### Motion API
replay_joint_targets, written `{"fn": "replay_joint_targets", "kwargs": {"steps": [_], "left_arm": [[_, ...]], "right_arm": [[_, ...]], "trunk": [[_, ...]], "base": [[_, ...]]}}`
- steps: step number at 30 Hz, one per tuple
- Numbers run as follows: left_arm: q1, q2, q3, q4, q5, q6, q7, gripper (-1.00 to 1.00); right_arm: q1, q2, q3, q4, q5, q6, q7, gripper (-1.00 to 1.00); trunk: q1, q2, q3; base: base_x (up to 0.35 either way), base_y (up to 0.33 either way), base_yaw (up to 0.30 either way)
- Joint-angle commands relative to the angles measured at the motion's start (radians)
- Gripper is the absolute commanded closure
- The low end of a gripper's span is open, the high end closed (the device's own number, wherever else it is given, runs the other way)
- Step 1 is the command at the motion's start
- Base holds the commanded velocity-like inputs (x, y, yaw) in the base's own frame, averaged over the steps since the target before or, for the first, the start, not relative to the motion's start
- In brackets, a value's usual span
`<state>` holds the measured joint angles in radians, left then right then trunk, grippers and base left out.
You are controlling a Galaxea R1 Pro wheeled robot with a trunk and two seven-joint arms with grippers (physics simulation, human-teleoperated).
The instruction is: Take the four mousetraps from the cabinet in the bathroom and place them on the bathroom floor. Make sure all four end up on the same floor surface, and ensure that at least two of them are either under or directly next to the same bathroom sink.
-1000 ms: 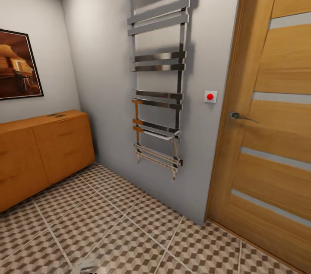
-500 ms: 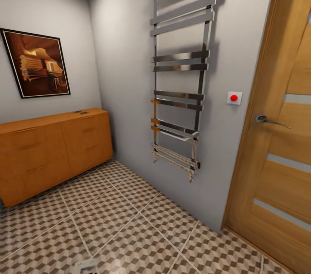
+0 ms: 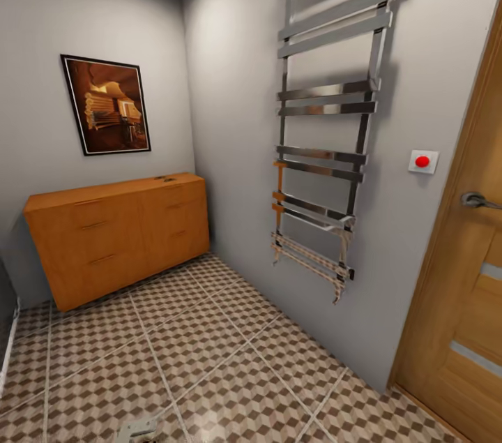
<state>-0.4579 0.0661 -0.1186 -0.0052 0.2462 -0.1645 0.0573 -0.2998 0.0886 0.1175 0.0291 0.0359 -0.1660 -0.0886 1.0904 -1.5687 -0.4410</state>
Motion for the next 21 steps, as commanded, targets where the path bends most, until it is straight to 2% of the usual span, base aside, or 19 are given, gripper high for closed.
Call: {"fn": "replay_joint_targets", "kwargs": {"steps": [1,21], "left_arm": [[-0.001,0.000,-0.009,0.001,0.008,-0.003,0.003,-1.00],[-0.001,0.000,-0.009,0.001,0.007,-0.003,0.003,-1.00]], "right_arm": [[-0.002,0.000,0.007,0.003,0.004,-0.004,-0.006,-1.00],[-0.001,0.000,0.007,0.003,0.004,-0.004,-0.005,-1.00]], "trunk": [[0.000,-0.001,-0.001],[0.000,-0.001,-0.001]], "base": [[0.000,0.000,0.275],[0.000,0.000,0.275]]}}
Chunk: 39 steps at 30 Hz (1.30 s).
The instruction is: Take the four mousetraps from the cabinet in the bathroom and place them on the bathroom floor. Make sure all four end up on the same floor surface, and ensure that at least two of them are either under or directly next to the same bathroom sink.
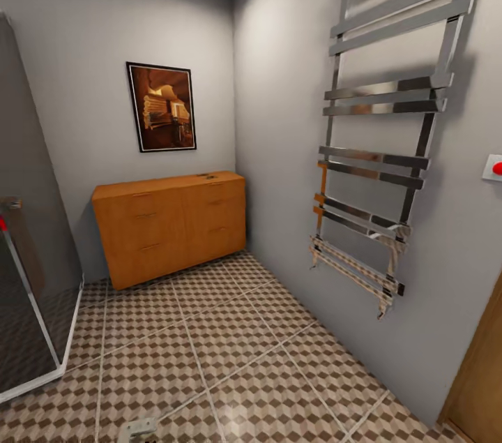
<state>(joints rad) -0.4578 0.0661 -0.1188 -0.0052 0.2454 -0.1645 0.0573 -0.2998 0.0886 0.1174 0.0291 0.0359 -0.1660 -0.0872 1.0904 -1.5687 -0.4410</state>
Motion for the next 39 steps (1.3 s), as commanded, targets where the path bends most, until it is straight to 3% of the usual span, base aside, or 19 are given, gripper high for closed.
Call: {"fn": "replay_joint_targets", "kwargs": {"steps": [1,39], "left_arm": [[-0.001,0.000,-0.009,0.001,0.008,-0.003,0.003,-1.00],[-0.001,-0.002,-0.009,0.001,0.008,-0.003,0.002,-1.00]], "right_arm": [[-0.001,0.000,0.007,0.003,0.004,-0.004,-0.006,-1.00],[-0.002,0.002,0.007,0.003,0.004,-0.004,-0.005,-1.00]], "trunk": [[0.000,-0.001,-0.001],[0.000,-0.001,-0.001]], "base": [[0.000,0.000,0.275],[0.000,0.000,0.275]]}}
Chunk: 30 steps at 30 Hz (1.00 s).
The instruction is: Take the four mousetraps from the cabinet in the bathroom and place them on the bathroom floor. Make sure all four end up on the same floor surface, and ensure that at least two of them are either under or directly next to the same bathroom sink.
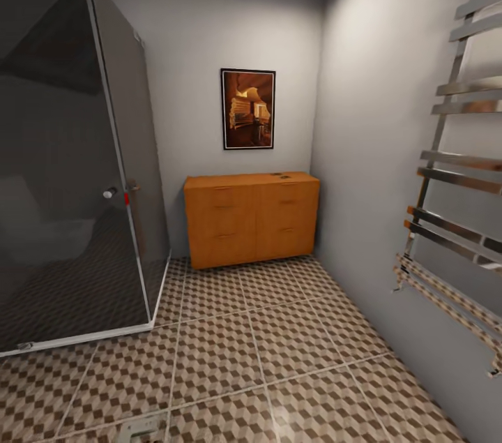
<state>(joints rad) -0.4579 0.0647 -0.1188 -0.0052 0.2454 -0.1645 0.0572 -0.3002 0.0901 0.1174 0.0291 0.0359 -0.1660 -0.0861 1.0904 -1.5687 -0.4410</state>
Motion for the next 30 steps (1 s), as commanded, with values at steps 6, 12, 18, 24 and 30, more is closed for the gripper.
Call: {"fn": "replay_joint_targets", "kwargs": {"steps": [6,12,18,24,30], "left_arm": [[-0.001,0.000,-0.009,0.001,0.008,-0.003,0.003,-1.00],[0.000,0.000,-0.009,0.001,0.008,-0.003,0.002,-1.00],[0.000,0.000,-0.009,0.001,0.008,-0.003,0.000,-1.00],[-0.001,0.001,-0.009,0.001,0.007,-0.003,-0.008,-1.00],[-0.001,0.001,-0.009,0.000,0.006,-0.003,-0.009,-1.00]], "right_arm": [[-0.001,0.000,0.007,0.003,0.004,-0.004,-0.006,-1.00],[-0.001,0.000,0.007,0.003,0.004,-0.004,-0.006,-1.00],[-0.001,0.000,0.007,0.003,0.004,-0.004,-0.005,-1.00],[-0.001,-0.003,0.007,0.003,0.004,-0.005,-0.006,-1.00],[-0.001,-0.004,0.007,0.003,0.004,-0.005,-0.008,-1.00]], "trunk": [[0.000,-0.001,-0.001],[0.000,-0.001,-0.001],[0.000,-0.001,-0.001],[0.000,-0.001,-0.001],[0.000,-0.001,-0.001]], "base": [[0.000,0.000,0.275],[0.000,0.000,0.275],[0.001,0.000,0.240],[0.114,0.000,0.074],[0.268,0.000,0.016]]}}
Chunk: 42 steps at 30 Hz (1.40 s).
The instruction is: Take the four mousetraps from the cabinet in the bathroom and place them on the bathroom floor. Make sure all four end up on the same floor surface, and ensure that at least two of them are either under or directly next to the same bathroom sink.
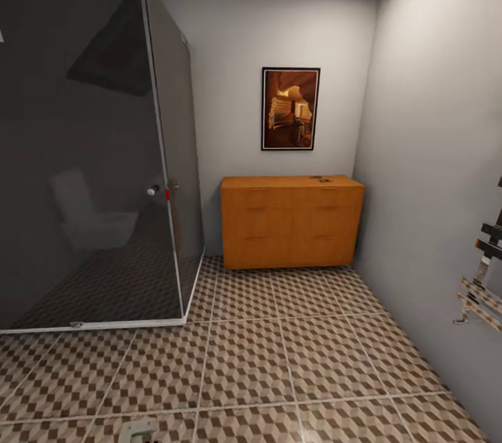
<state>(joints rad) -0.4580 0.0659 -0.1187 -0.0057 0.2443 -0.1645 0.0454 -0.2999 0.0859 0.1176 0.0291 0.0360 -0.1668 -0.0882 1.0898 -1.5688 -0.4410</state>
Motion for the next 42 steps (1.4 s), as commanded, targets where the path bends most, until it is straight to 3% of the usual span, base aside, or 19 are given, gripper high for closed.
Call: {"fn": "replay_joint_targets", "kwargs": {"steps": [1,16,42], "left_arm": [[0.000,0.000,-0.009,0.000,0.007,-0.003,0.002,-1.00],[-0.001,0.000,-0.009,0.001,0.007,-0.003,0.007,-1.00],[0.000,-0.001,-0.009,0.001,0.007,-0.003,0.013,-1.00]], "right_arm": [[-0.001,0.000,0.007,0.003,0.004,-0.004,-0.006,-1.00],[-0.001,-0.002,0.007,0.003,0.003,-0.004,-0.007,-1.00],[-0.002,0.000,0.007,0.003,0.002,-0.003,-0.007,-1.00]], "trunk": [[0.000,-0.001,-0.001],[0.000,-0.001,-0.001],[0.000,-0.001,-0.001]], "base": [[0.302,0.000,0.006],[0.279,0.000,-0.039],[0.017,0.000,-0.176]]}}
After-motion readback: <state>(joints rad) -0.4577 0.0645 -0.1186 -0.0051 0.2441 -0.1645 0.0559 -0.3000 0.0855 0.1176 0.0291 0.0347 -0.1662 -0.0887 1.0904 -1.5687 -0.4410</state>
